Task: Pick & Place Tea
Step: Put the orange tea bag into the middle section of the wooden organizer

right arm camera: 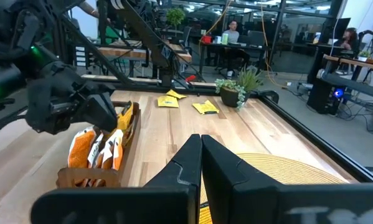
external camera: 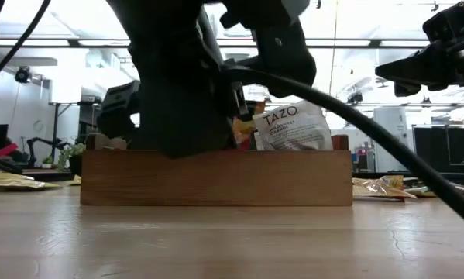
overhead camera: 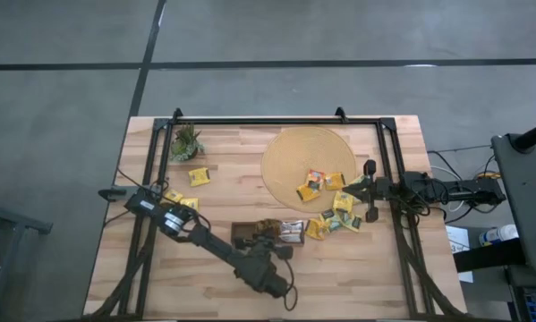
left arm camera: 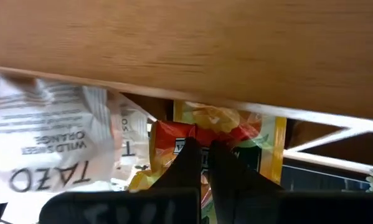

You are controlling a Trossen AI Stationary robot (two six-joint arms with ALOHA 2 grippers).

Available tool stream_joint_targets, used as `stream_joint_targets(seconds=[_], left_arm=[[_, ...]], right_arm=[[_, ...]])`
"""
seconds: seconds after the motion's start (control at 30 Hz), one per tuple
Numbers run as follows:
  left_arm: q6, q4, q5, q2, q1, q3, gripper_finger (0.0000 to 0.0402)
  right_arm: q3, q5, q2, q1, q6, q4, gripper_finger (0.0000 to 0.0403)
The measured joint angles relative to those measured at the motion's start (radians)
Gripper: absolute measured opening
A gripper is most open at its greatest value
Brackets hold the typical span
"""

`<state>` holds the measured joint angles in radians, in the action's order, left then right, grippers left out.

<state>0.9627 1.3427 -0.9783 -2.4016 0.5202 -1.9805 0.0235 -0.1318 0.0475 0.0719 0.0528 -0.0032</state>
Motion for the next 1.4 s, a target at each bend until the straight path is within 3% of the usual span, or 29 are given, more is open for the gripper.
stream_joint_targets(seconds=[0.53,0.93,1.13,1.27,1.4], left_arm=[[-0.184,-0.011,0.035,0.0,-0.001,0.004,0.0051],[-0.242,-0.016,0.079,0.031,0.004,0.003,0.0142],[-0.255,0.001,0.008,0.072,0.018,0.002,0.017],[-0.376,0.011,-0.089,0.112,0.03,0.002,0.0171],[-0.63,0.027,-0.062,0.191,0.034,0.002,0.0172]], right_arm=[[0.0,0.0,0.0,0.0,0.0,0.0,0.0009],[0.0,0.0,0.0,0.0,0.0,0.0,0.0009],[0.0,0.0,0.0,0.0,0.0,0.0,0.0009],[0.0,0.0,0.0,0.0,0.0,0.0,0.0009],[0.0,0.0,0.0,0.0,0.0,0.0,0.0009]])
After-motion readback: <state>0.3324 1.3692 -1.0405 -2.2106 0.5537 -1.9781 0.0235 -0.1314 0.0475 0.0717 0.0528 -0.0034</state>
